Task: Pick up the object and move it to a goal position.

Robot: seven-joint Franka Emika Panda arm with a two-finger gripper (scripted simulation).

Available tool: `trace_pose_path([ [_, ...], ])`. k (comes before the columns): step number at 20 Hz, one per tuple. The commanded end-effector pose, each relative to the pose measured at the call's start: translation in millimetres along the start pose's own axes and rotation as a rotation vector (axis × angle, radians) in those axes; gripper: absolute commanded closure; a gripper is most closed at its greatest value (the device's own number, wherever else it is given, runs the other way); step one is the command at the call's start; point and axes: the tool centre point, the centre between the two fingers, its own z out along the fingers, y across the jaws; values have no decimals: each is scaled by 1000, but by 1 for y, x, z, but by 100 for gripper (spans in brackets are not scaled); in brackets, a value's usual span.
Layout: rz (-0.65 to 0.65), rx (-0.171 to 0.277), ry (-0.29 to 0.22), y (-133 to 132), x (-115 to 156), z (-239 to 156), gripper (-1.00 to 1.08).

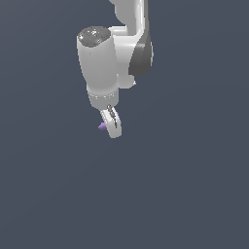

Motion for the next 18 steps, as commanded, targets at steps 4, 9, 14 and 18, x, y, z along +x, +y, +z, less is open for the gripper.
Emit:
trace_pose_path([
  [4, 0, -5, -1, 15, 12, -64, 108],
  [9, -1, -9, -2, 27, 22, -119, 108],
  [14, -3, -12, -4, 35, 31, -165, 108],
  [18, -5, -13, -4, 39, 36, -192, 108],
])
